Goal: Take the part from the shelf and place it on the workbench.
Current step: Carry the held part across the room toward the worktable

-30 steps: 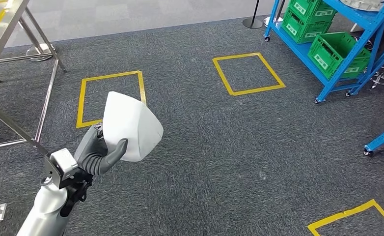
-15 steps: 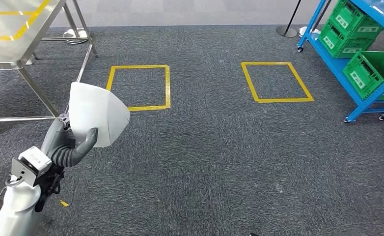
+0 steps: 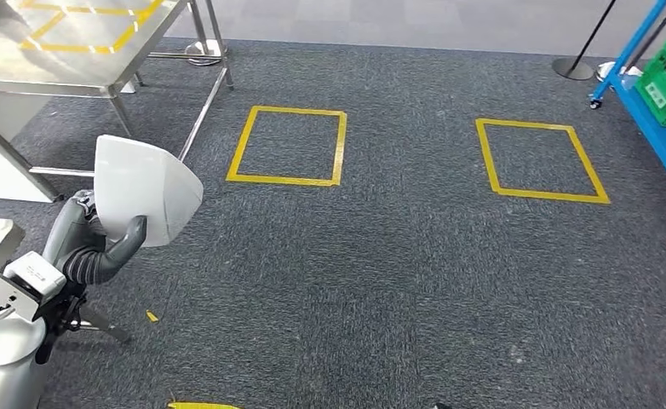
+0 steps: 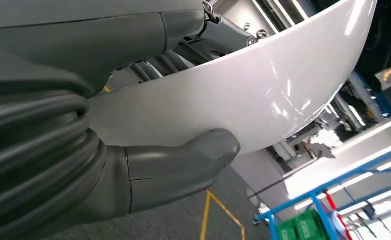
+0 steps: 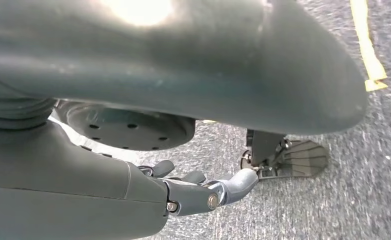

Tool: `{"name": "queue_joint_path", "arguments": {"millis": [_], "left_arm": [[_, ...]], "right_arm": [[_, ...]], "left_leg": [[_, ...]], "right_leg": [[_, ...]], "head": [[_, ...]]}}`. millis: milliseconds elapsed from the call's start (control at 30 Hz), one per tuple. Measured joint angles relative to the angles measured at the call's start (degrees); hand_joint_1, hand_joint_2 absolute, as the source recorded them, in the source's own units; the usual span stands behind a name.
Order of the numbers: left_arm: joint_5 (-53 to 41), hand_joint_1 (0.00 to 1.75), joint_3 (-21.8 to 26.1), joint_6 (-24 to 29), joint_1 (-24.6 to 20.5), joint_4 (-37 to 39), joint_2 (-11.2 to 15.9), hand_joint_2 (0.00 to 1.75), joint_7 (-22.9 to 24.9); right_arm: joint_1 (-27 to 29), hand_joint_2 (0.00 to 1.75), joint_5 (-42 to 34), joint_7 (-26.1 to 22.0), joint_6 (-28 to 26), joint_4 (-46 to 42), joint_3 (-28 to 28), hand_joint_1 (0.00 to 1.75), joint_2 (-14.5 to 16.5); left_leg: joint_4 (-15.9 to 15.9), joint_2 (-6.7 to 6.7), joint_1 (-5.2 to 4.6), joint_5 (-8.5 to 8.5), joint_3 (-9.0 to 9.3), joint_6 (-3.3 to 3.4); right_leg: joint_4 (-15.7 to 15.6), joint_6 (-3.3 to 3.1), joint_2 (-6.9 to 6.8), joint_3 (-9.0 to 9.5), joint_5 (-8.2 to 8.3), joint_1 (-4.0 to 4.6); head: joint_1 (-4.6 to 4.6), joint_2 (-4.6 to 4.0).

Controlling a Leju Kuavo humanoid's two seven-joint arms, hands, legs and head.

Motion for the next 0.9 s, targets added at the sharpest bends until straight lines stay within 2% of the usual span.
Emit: {"name": "queue_joint_path", "arguments": {"millis": [33, 67, 133, 167, 200, 267, 300, 333, 367, 433, 467, 500, 533, 567, 600, 667, 700, 733, 800, 833, 867, 900], "left_arm": [[0.0, 1.75, 0.0, 0.0, 0.0, 0.1, 0.1, 1.75, 0.0], [0.0, 1.75, 0.0, -0.1, -0.1, 0.1, 0.3, 1.75, 0.0], [-0.1, 1.75, 0.0, -0.3, -0.6, 0.2, 0.7, 1.75, 0.0], [-0.2, 1.75, 0.0, -0.4, -1.0, 0.3, 0.9, 1.75, 0.0], [-0.4, 1.75, 0.0, -0.6, -1.6, 0.4, 1.1, 1.75, 0.1], [-0.5, 1.75, 0.0, -1.0, -2.7, 0.8, 1.7, 1.75, 0.2], [-0.6, 1.75, 0.0, -1.3, -3.3, 1.0, 2.2, 1.75, 0.3], [-0.5, 1.75, 0.1, -1.5, -4.0, 1.2, 2.6, 1.75, 0.5], [-0.5, 1.75, 0.1, -1.6, -4.6, 1.3, 2.8, 1.75, 0.5], [-0.4, 1.75, 0.0, -1.7, -5.5, 1.5, 3.1, 1.75, 0.6], [-0.3, 1.75, 0.0, -1.7, -5.8, 1.6, 3.1, 1.75, 0.6], [-0.3, 1.75, 0.0, -1.8, -6.0, 1.7, 3.2, 1.75, 0.6], [-0.2, 1.75, 0.0, -1.9, -6.2, 1.8, 3.3, 1.75, 0.7], [-0.2, 1.75, 0.0, -2.1, -6.4, 1.9, 3.5, 1.75, 0.8], [-0.1, 1.75, 0.0, -2.2, -6.7, 2.0, 3.7, 1.75, 0.9], [0.1, 1.75, -0.1, -2.3, -7.4, 2.0, 4.2, 1.75, 1.1], [0.2, 1.75, -0.1, -2.3, -7.7, 2.1, 4.5, 1.75, 1.1], [0.2, 1.75, -0.1, -2.4, -7.9, 2.2, 4.7, 1.75, 1.2], [0.3, 1.75, -0.1, -2.4, -7.9, 2.3, 5.3, 1.75, 1.2], [0.3, 1.75, -0.1, -2.5, -7.9, 2.4, 5.6, 1.75, 1.2], [0.4, 1.75, -0.1, -2.5, -8.0, 2.5, 5.9, 1.75, 1.2], [0.4, 1.75, -0.2, -2.5, -8.1, 2.6, 6.1, 1.75, 1.3]], "right_arm": [[0.0, 0.0, 0.0, 0.0, 0.0, 0.0, 0.0, 0.0, 0.0], [0.0, 0.0, 0.0, 0.0, 0.0, 0.0, 0.0, 0.0, 0.1], [-0.1, 0.0, 0.0, -0.1, 0.0, 0.0, 0.0, 0.0, 0.1], [-0.1, 0.0, 0.0, -0.1, -0.1, 0.0, 0.0, 0.0, 0.1], [-0.2, 0.0, 0.0, -0.2, -0.1, 0.0, 0.0, 0.0, 0.2], [-0.3, 0.0, 0.0, -0.2, -0.3, 0.0, 0.0, 0.0, 0.2], [-0.4, 0.0, -0.1, -0.3, -0.3, 0.0, 0.0, 0.0, 0.2], [-0.4, 0.0, -0.1, -0.3, -0.4, 0.0, 0.0, 0.0, 0.3], [-0.5, 0.0, -0.1, -0.3, -0.5, 0.0, 0.1, 0.0, 0.3], [-0.5, 0.0, -0.1, -0.2, -0.5, 0.0, 0.1, 0.0, 0.3], [-0.4, 0.0, -0.2, -0.2, -0.5, 0.0, 0.1, 0.0, 0.3], [-0.3, 0.0, -0.2, -0.1, -0.5, 0.0, 0.1, 0.0, 0.3], [-0.2, 0.0, -0.3, -0.1, -0.5, 0.0, 0.1, 0.0, 0.4], [-0.2, 0.0, -0.4, 0.0, -0.5, 0.0, 0.1, 0.0, 0.4], [-0.2, 0.0, -0.5, 0.0, -0.5, 0.0, 0.1, 0.0, 0.4], [-0.2, 0.0, -0.8, 0.0, -0.5, 0.0, 0.1, 0.0, 0.5], [-0.2, 0.0, -0.9, 0.0, -0.5, 0.0, 0.1, 0.0, 0.5], [-0.2, 0.0, -0.9, 0.0, -0.5, 0.0, 0.1, 0.0, 0.5], [-0.3, 0.0, -0.9, 0.1, -0.4, 0.0, 0.1, 0.0, 0.5], [-0.3, 0.0, -0.9, 0.1, -0.3, 0.0, 0.1, 0.0, 0.5], [-0.3, 0.0, -1.0, 0.1, -0.3, 0.0, 0.1, 0.0, 0.5], [-0.3, 0.0, -1.0, 0.1, -0.2, 0.0, 0.1, 0.0, 0.5]], "left_leg": [[-0.1, 0.22, 0.07, 0.49, 0.34, -0.2], [-2.7, 0.68, 0.15, 1.96, 2.03, -0.4], [-10.6, 2.72, 0.17, 4.8, 6.68, -0.53], [-13.4, 3.43, 0.11, 5.58, 8.28, -0.19], [-14.6, 3.7, 0.01, 5.72, 8.84, 0.27], [-14.6, 2.55, -0.08, 5.92, 8.55, 1.29], [-14.7, 1.96, -0.02, 6.08, 8.4, 1.59], [-14.7, 1.41, 0.1, 6.26, 8.28, 1.89], [-14.7, 0.9, 0.24, 6.44, 8.15, 2.17], [-14.7, -0.12, 0.37, 6.73, 7.79, 2.53], [-14.7, -0.72, 0.37, 6.86, 7.61, 2.59], [-14.7, -1.4, 0.34, 6.98, 7.48, 2.58], [-14.7, -2.14, 0.33, 7.09, 7.4, 2.5], [-14.7, -2.91, 0.34, 7.2, 7.37, 2.38], [-14.7, -3.65, 0.39, 7.31, 7.35, 2.22], [-14.7, -5.0, 0.56, 7.59, 7.23, 1.75], [-14.8, -5.58, 0.67, 7.77, 7.09, 1.42], [-15.0, -6.16, 0.79, 7.99, 6.92, 1.04], [-15.3, -6.94, 0.96, 8.41, 6.58, 0.28], [-15.0, -6.09, 0.91, 8.16, 6.28, 0.07], [-13.9, -4.56, 0.79, 7.27, 5.66, -0.06], [-11.5, -2.67, 0.67, 5.62, 4.54, -0.12]], "right_leg": [[0.1, 0.05, -0.83, -0.12, -0.05, -0.05], [0.4, 0.19, -1.65, -0.22, -0.17, -0.13], [1.2, 0.74, -3.07, -0.41, -0.65, -0.15], [1.6, 1.04, -3.64, -0.52, -0.95, -0.09], [1.9, 1.27, -4.14, -0.58, -1.16, 0.05], [2.1, 1.58, -5.17, -0.58, -1.32, 0.16], [2.3, 1.81, -5.26, -0.56, -1.47, 0.09], [3.1, 2.15, -4.44, -0.8, -2.08, -0.08], [4.8, 2.54, -2.95, -1.5, -3.3, -0.32], [11.6, 3.26, 0.55, -4.53, -7.1, -0.82], [15.6, 3.43, 1.41, -6.41, -8.76, -0.97], [18.3, 3.47, 1.77, -7.74, -9.52, -1.06], [18.9, 3.38, 1.93, -8.1, -9.14, -1.09], [17.2, 3.18, 2.18, -7.28, -7.67, -1.1], [13.3, 2.89, 2.88, -5.4, -5.51, -1.09], [5.2, 2.37, 5.56, -1.52, -2.31, -0.97], [2.8, 2.21, 6.4, -0.43, -1.62, -0.79], [2.0, 2.11, 6.68, -0.09, -1.51, -0.59], [1.6, 1.64, 5.29, -0.04, -1.01, -0.43], [1.1, 1.27, 4.6, 0.07, -0.67, -0.49], [0.6, 0.87, 3.84, 0.16, -0.31, -0.57], [0.2, 0.55, 3.02, 0.19, -0.04, -0.64]], "head": [[0.0, 0.0], [-0.01, 0.0], [-0.01, 0.0], [0.02, 0.0], [0.07, 0.0], [0.17, 0.0], [0.19, 0.0], [0.22, 0.0], [0.27, 0.0], [0.4, 0.0], [0.43, 0.0], [0.44, 0.0], [0.44, 0.0], [0.45, 0.0], [0.45, 0.0], [0.44, 0.0], [0.46, 0.0], [0.49, 0.0], [0.55, 0.0], [0.5, 0.0], [0.34, 0.0], [0.19, 0.0]]}}
